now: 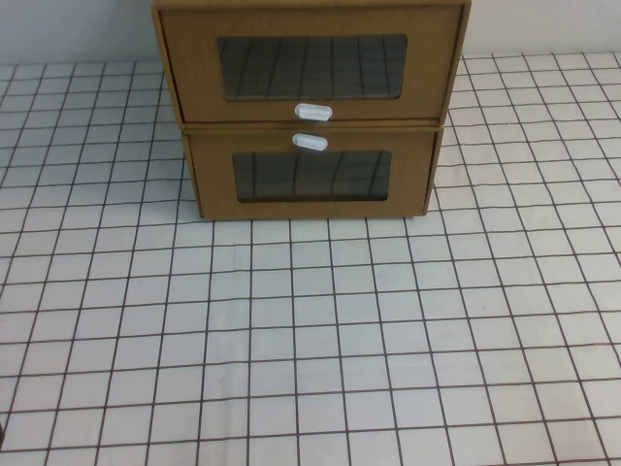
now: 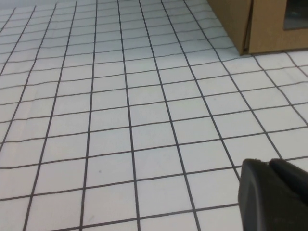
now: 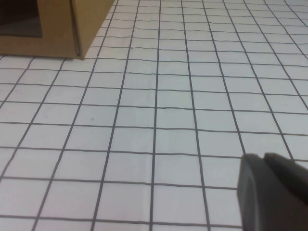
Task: Open the shoe box
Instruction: 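Pull the top drawer of the cardboard box fully open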
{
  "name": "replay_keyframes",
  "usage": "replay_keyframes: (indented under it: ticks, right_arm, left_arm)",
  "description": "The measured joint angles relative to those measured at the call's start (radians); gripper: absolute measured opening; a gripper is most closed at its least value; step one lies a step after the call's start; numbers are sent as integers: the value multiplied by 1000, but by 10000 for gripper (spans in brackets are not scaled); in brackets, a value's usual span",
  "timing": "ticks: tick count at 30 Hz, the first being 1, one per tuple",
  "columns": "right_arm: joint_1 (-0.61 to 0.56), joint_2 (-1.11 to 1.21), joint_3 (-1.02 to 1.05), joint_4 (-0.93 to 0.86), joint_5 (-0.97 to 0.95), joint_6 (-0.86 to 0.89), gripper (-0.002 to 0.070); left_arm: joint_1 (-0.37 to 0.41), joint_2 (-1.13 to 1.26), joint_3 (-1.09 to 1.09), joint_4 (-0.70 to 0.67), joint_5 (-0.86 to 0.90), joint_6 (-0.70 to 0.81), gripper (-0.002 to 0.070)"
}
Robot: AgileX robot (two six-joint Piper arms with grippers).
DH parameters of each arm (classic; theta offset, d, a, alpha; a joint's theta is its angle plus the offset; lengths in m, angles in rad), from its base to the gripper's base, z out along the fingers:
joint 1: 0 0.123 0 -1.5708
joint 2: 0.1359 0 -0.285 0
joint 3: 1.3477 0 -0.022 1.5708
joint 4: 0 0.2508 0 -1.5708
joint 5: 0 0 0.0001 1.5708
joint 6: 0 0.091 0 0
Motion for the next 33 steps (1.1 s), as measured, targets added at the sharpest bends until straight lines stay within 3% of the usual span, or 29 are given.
replay_keyframes:
  ticks: [5, 12, 15, 23, 28, 33]
  right_arm:
    - [0, 0, 0, 0, 0, 0, -13]
    - [0, 0, 0, 0, 0, 0, -13]
    - [0, 0, 0, 0, 0, 0, -13]
    - [0, 0, 0, 0, 0, 0, -13]
    - [0, 0, 0, 0, 0, 0, -13]
    - [0, 0, 0, 0, 0, 0, -13]
  left_arm:
    - [0, 0, 0, -110, -33, -20, -5]
    - [0, 0, 0, -492, -153, -54, -5]
    - [0, 0, 0, -594, -211, -49, -5]
    - [0, 6, -9, -650, -216, -9, -5]
    - [0, 215, -195, -593, -10, 36, -5]
    - [0, 572, -523, -553, 275, 232, -5]
